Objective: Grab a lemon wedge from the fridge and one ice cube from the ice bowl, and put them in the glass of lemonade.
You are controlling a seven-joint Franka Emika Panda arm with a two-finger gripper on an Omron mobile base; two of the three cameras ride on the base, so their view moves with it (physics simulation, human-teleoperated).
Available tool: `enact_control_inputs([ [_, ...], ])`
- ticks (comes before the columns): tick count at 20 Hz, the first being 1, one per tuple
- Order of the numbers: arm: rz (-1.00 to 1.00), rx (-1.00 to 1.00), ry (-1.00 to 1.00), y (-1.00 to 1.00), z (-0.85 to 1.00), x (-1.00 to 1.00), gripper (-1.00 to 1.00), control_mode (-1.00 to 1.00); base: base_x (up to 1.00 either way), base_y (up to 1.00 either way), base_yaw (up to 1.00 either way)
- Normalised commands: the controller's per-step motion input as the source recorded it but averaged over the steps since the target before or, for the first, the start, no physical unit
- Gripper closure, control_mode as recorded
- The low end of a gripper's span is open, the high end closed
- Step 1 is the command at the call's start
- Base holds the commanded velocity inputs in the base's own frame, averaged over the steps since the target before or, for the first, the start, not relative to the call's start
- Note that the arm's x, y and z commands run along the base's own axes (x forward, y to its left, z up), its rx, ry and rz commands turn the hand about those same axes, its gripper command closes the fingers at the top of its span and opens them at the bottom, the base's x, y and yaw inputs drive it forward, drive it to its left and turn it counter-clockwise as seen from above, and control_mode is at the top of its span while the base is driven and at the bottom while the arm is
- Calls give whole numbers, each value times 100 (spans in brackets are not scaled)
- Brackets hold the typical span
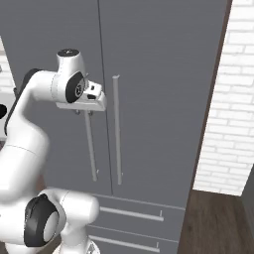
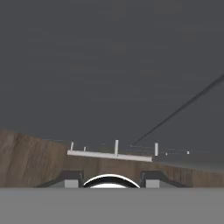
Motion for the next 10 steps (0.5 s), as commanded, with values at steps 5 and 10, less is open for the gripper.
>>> enact_control_inputs([
  [5, 2, 0, 3, -2, -1, -37, -100, -100, 0, 0, 0],
  [10, 6, 0, 2, -5, -5, -94, -100, -100, 0, 0, 0],
])
